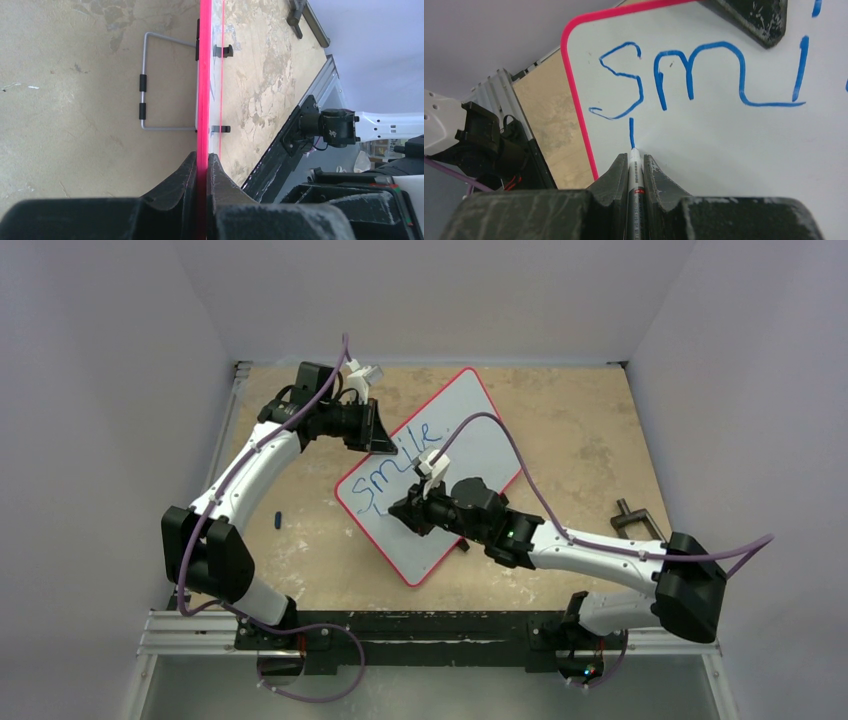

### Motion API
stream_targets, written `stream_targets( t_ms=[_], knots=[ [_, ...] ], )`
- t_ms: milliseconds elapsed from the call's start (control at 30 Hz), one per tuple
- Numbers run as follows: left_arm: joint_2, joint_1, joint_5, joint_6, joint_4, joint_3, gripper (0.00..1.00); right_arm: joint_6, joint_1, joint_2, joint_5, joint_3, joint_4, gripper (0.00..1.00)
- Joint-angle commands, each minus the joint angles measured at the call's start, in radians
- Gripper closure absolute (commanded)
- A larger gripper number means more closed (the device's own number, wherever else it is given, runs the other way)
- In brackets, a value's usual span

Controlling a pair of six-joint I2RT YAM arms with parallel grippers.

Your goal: Write a sentence on the whiteboard

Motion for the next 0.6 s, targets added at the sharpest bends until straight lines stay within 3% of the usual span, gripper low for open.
stream_targets(
  t_ms=[0,267,567],
  knots=[
    [-0.060,0.006,-0.048,0.003,0.102,0.012,1.00,0.019,0.001,-0.024,0.024,-0.071,-0.009,1.00],
    [-0.061,0.007,-0.049,0.004,0.103,0.011,1.00,0.045,0.001,-0.041,0.015,-0.129,-0.006,1.00],
    [-0.062,0.006,-0.051,0.005,0.102,0.008,1.00,0.026,0.001,-0.107,-0.008,-0.067,-0.046,1.00]
  ],
)
